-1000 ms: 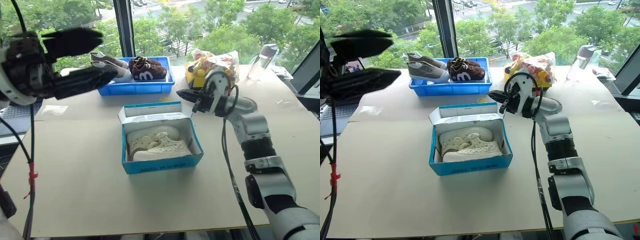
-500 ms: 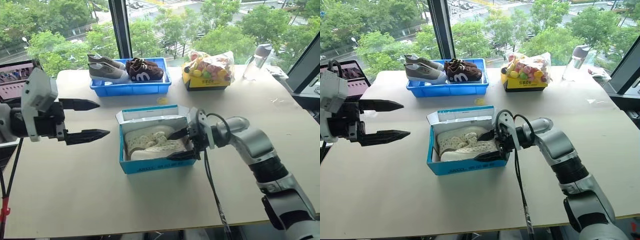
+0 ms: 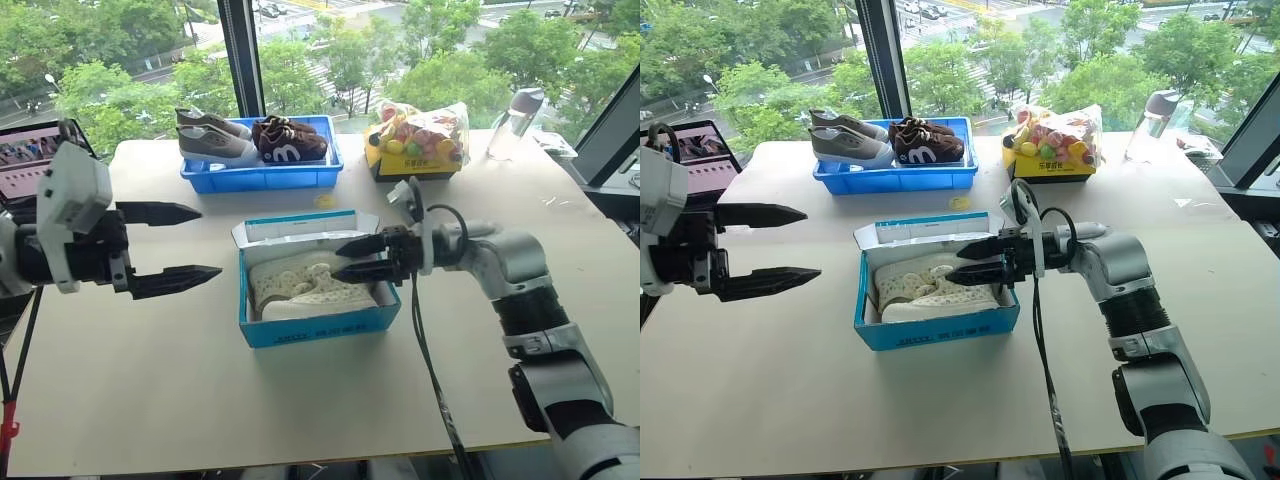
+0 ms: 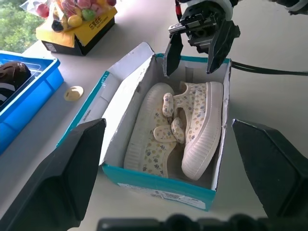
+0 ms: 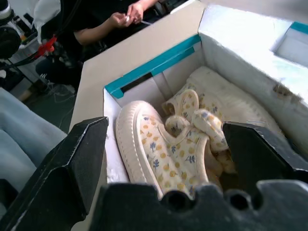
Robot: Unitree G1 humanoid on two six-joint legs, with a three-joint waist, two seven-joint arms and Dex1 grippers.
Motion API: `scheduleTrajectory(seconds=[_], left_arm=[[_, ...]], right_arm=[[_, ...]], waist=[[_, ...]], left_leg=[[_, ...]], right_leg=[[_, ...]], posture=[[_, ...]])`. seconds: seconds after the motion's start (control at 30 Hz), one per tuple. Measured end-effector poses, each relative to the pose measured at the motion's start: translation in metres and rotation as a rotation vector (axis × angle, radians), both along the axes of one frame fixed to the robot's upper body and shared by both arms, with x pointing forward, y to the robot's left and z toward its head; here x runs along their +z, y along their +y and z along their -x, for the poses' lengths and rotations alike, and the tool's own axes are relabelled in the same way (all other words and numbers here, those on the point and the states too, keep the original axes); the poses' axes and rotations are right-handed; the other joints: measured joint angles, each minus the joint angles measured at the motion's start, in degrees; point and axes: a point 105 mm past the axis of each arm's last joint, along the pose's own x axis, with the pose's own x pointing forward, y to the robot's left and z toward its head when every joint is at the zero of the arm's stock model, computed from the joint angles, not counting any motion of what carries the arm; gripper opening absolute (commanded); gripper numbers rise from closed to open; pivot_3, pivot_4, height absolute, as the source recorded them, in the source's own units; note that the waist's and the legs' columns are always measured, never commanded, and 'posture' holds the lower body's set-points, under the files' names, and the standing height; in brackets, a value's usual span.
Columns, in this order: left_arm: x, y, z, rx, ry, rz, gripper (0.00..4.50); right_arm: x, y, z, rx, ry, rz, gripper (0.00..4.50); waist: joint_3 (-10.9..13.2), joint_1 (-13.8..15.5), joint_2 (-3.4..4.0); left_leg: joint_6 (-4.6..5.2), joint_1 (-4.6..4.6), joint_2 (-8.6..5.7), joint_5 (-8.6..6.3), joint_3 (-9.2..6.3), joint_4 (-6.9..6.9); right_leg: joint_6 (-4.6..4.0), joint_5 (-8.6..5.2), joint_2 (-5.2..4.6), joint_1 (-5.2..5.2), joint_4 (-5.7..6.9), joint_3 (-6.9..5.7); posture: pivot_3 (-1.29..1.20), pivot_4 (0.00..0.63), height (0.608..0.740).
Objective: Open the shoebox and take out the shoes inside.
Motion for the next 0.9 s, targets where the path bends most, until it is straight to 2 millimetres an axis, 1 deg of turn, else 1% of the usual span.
scheduleTrajectory(seconds=[0.1, 0.2, 0.27, 0.4, 0.43, 0.53, 0.6, 0.63, 0.7, 0.8, 0.83, 0.9], left_arm=[[0.002, 0.0, 0.001, 0.01, -0.009, 0.02, 4.5], [0.011, -0.006, 0.005, -0.015, -0.027, 0.117, 4.5], [0.016, -0.01, 0.009, -0.024, -0.039, 0.137, 4.5], [0.019, -0.013, 0.012, -0.021, -0.055, 0.144, 4.5], [0.018, -0.014, 0.013, -0.015, -0.055, 0.14, 4.5], [0.015, -0.013, 0.013, 0.0, -0.044, 0.142, 4.5], [0.015, -0.014, 0.014, 0.003, -0.042, 0.144, 4.5], [0.014, -0.014, 0.014, 0.006, -0.041, 0.145, 4.5], [0.014, -0.014, 0.014, 0.006, -0.039, 0.147, 4.5], [0.014, -0.016, 0.014, 0.005, -0.042, 0.146, 4.5], [0.014, -0.016, 0.015, 0.004, -0.043, 0.145, 4.5], [0.014, -0.016, 0.014, 0.006, -0.045, 0.145, 4.5]], right_arm=[[-0.001, 0.002, -0.005, 0.012, -0.016, 0.038, 4.46], [-0.004, 0.008, -0.011, 0.011, -0.009, 0.054, 4.46], [-0.006, 0.01, -0.013, 0.011, -0.015, 0.066, 4.46], [-0.014, 0.013, -0.01, 0.056, -0.051, 0.129, 4.46], [-0.017, 0.015, -0.009, 0.079, -0.082, 0.169, 4.46], [-0.027, 0.019, -0.005, 0.128, -0.153, 0.254, 4.46], [-0.036, 0.021, 0.0, 0.163, -0.161, 0.288, 4.46], [-0.04, 0.021, 0.001, 0.167, -0.154, 0.296, 4.22], [-0.041, 0.021, 0.002, 0.172, -0.153, 0.295, 3.76], [-0.039, 0.025, 0.003, 0.175, -0.146, 0.275, 2.71], [-0.039, 0.026, 0.003, 0.175, -0.145, 0.271, 2.5], [-0.038, 0.026, 0.002, 0.169, -0.137, 0.26, 1.74]], waist=[[0.0, -0.1, 0.0], [0.0, -0.3, -0.03], [0.0, -0.2, -0.05], [0.0, -0.2, -0.05], [0.0, -0.2, -0.05], [0.0, -0.1, -0.06], [0.0, 0.4, -0.06], [0.0, 0.6, -0.06], [0.0, 0.8, -0.06], [0.0, 0.9, -0.06], [0.0, 0.9, -0.06], [0.0, 0.7, -0.05]], left_leg=[[-0.01, 0.07, 0.02, 0.0, 0.0, 0.0], [-0.03, 0.25, 0.07, 0.01, 0.0, 0.01], [-0.06, 0.35, 0.06, 0.03, 0.0, 0.03], [-0.06, 0.89, 0.07, 0.03, 0.0, -0.01], [-0.06, 1.11, 0.08, 0.03, 0.0, -0.05], [-0.06, 1.18, 0.08, 0.02, 0.0, -0.06], [-0.06, 1.16, 0.07, 0.02, -0.01, -0.06], [-0.05, 1.13, 0.06, 0.02, -0.01, -0.05], [-0.05, 1.1, 0.06, 0.01, -0.01, -0.06], [-0.07, 1.1, 0.09, 0.01, -0.01, -0.11], [-0.07, 1.11, 0.1, 0.02, -0.01, -0.11], [-0.08, 1.12, 0.1, 0.02, -0.01, -0.1]], right_leg=[[-0.01, 0.0, 0.02, 0.04, 0.02, 0.0], [-0.06, 0.04, 0.05, 0.22, 0.03, 0.0], [-0.11, 0.08, 0.04, 0.31, 0.03, 0.0], [-0.12, 0.07, 0.07, 0.79, 0.01, -0.01], [-0.11, 0.06, 0.09, 1.01, -0.02, -0.02], [-0.11, 0.06, 0.1, 1.08, -0.05, -0.03], [-0.1, 0.06, 0.08, 1.07, -0.09, -0.07], [-0.11, 0.06, 0.08, 1.05, -0.1, -0.06], [-0.11, 0.06, 0.07, 1.01, -0.11, -0.05], [-0.12, 0.06, 0.1, 0.99, -0.11, -0.04], [-0.13, 0.05, 0.11, 0.98, -0.11, -0.04], [-0.14, 0.05, 0.13, 0.98, -0.08, -0.01]], posture=[[0.0, 0.15, 0.74], [0.0, 0.15, 0.74], [0.0, 0.15, 0.74], [0.0, 0.15, 0.74], [0.0, 0.15, 0.74], [0.0, 0.15, 0.74], [0.0, 0.15, 0.74], [0.0, 0.15, 0.74], [0.0, 0.15, 0.74], [0.0, 0.15, 0.74], [0.0, 0.15, 0.74], [0.0, 0.15, 0.74]])
